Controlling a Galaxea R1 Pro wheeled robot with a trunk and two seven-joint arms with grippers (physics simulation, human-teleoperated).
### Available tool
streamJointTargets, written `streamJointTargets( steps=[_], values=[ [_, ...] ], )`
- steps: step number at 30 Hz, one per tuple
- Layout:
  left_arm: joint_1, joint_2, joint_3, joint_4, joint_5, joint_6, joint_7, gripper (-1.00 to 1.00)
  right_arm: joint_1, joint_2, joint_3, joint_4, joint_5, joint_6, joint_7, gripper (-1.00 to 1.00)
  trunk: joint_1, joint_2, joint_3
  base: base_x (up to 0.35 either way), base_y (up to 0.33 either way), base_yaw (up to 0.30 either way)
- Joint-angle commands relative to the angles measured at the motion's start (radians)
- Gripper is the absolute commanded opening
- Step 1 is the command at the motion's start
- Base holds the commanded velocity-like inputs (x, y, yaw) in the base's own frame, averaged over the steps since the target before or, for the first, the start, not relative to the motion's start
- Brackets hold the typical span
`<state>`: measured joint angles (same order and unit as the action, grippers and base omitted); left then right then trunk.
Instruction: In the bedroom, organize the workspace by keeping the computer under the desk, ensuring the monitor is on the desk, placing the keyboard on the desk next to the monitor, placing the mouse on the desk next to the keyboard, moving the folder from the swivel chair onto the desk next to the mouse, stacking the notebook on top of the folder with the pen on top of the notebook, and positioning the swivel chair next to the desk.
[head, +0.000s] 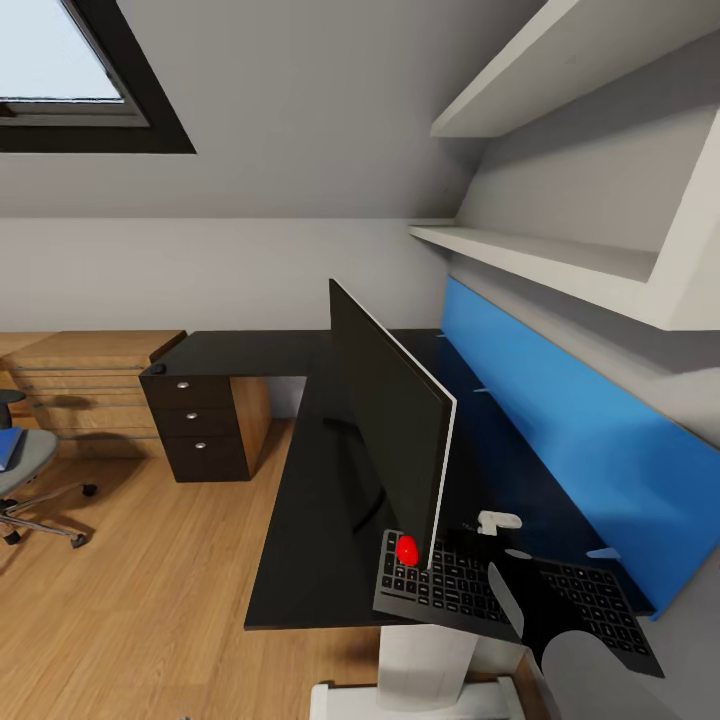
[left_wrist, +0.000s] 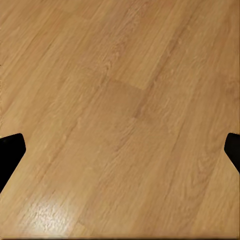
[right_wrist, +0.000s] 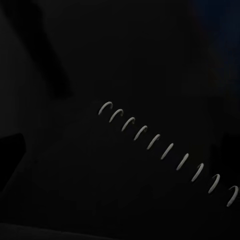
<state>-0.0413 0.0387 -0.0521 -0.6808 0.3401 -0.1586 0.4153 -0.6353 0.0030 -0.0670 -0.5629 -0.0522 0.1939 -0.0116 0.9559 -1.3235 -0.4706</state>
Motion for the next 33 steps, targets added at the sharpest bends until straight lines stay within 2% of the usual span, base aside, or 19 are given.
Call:
streamJointTargets(
  steps=[1,9,19,33],
  values=[
    [0.0,0.001,-0.006,0.005,0.01,-0.005,0.005,1.0,0.0,0.0,-0.003,0.013,-0.01,0.007,-0.004,1.0,0.0,0.0,-0.001,0.0,0.0,0.0],
    [-0.001,0.0,-0.008,0.013,0.01,-0.005,0.005,1.0,0.0,-0.001,-0.007,0.011,-0.009,-0.01,-0.006,1.0,0.0,0.0,-0.001,0.0,0.0,0.0],
    [-0.001,0.0,-0.008,0.014,0.01,-0.005,0.005,1.0,0.0,-0.002,-0.015,0.011,-0.01,-0.095,-0.011,1.0,0.0,0.0,-0.001,0.0,0.0,0.0],
    [-0.001,0.0,-0.021,0.014,0.01,-0.005,0.005,1.0,0.0,-0.005,-0.017,-0.051,-0.013,-0.109,-0.029,1.0,0.0,0.0,-0.001,0.0,0.0,0.0]
  ],
)
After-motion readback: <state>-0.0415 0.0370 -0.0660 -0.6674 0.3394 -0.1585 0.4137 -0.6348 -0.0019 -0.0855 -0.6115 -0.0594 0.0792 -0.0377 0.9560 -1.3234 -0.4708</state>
